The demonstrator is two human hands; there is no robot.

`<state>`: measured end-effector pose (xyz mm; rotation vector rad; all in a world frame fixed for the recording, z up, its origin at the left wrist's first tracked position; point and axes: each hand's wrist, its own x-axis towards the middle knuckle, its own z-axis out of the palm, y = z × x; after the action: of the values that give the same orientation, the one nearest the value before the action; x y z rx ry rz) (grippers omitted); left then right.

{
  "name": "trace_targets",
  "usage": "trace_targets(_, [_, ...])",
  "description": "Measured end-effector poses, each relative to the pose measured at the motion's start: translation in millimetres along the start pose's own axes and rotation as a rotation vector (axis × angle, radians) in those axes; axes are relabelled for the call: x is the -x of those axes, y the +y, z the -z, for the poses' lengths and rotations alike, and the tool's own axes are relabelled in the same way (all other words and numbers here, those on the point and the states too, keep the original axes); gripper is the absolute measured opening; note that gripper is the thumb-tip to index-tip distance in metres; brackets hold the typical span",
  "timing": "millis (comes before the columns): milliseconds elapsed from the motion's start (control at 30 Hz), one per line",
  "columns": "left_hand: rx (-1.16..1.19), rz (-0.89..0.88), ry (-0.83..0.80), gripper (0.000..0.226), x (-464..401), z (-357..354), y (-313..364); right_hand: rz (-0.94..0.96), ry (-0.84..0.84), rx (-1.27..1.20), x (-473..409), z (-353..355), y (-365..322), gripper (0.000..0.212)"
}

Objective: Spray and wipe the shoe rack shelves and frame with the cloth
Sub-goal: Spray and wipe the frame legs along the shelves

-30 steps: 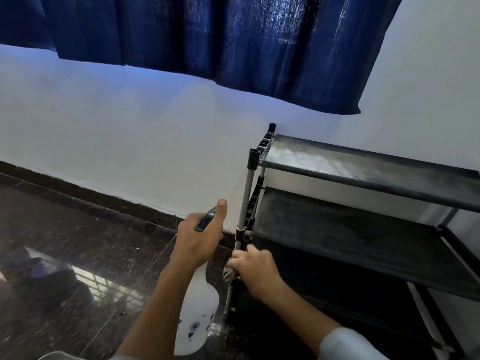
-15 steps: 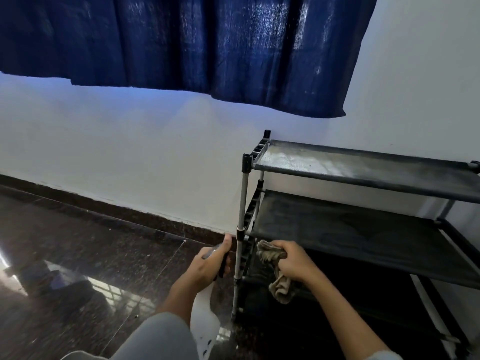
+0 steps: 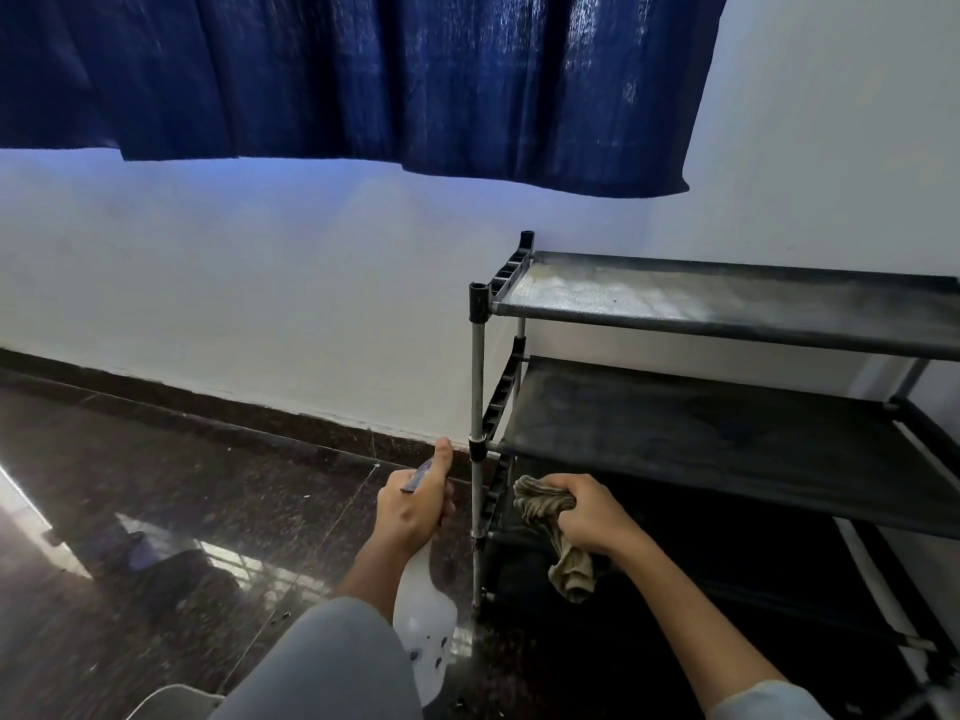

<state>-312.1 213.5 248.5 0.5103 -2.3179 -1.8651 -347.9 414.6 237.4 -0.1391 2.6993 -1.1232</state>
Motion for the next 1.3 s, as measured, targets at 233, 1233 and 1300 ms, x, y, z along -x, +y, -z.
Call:
trace_targets(233, [-0.01, 0.006, -0.078, 0.06, 0, -8, 0, 0.016, 0.015, 0.008, 0, 0, -2, 0.058])
trace_targets(1233, [0.103, -0.067, -0.29, 0.059, -20, 23, -17, 0.803, 0.955, 0.568, -35, -109, 19, 0.04])
trace_targets(1300, [0.115, -0.071, -0.305, 0.058, -21, 21, -14, 0.783, 1.049, 0.552, -45, -94, -1, 0.04])
